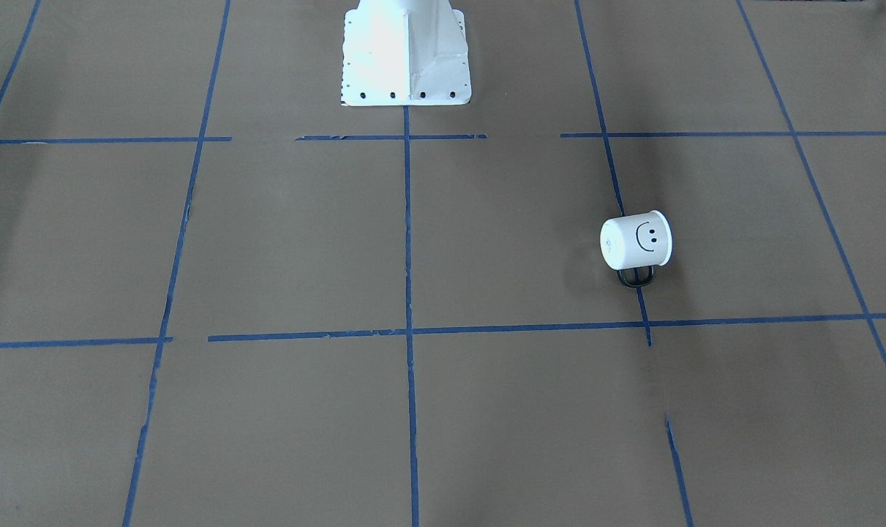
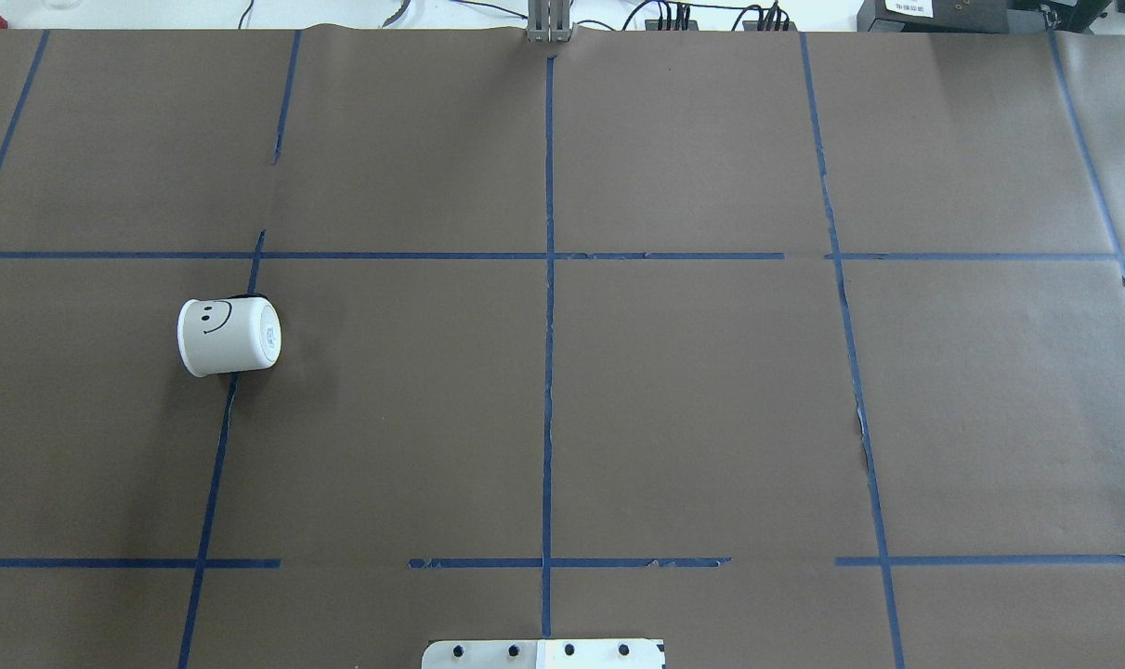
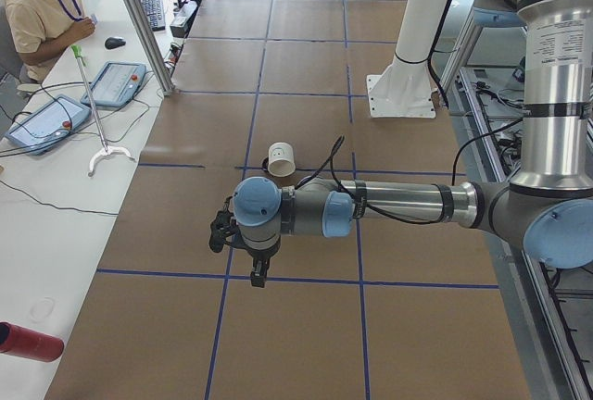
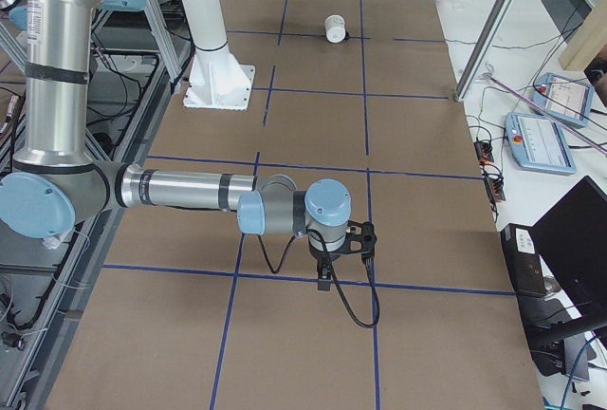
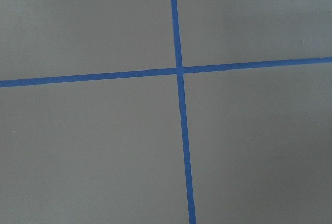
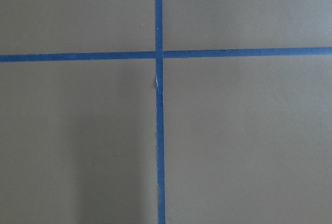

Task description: Flip mug

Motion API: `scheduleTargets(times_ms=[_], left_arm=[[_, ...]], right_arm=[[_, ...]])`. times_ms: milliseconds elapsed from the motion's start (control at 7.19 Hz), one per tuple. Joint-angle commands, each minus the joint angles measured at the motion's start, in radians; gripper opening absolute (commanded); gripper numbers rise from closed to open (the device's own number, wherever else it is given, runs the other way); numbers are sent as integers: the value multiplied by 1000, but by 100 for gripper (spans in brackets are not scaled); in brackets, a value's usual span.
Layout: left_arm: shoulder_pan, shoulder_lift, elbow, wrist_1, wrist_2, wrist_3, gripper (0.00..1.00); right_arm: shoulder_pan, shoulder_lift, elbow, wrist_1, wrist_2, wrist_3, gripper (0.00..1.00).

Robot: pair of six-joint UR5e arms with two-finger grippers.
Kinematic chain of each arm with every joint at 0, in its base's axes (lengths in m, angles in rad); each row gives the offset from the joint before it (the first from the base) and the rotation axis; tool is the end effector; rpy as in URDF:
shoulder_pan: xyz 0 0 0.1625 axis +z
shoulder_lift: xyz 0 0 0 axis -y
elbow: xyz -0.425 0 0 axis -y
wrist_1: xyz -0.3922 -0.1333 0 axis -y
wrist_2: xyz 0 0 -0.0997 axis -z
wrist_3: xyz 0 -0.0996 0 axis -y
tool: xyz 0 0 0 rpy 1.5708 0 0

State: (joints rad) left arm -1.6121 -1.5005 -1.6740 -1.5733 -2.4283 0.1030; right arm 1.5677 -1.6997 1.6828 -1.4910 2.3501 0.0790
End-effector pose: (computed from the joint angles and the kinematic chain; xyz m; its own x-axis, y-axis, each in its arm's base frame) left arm -0.0771 -0.4613 0.6351 0.6556 0.1024 -0.7481 -0.0263 0.9933 0.1129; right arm 0.0619 -0.4417 0.6551 0.7093 0.0325 0.7042 -0.0531 0.9986 0.0073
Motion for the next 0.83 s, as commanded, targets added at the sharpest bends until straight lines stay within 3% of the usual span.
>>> scheduleTargets(times_ms=[0,696], left_arm=[[32,-6,-3,1,20,-2,100],[32,25,-24,-16,8,1,100]], right_arm=[[0,0,0,0,0,-1,100],[0,0,0,0,0,-1,100]])
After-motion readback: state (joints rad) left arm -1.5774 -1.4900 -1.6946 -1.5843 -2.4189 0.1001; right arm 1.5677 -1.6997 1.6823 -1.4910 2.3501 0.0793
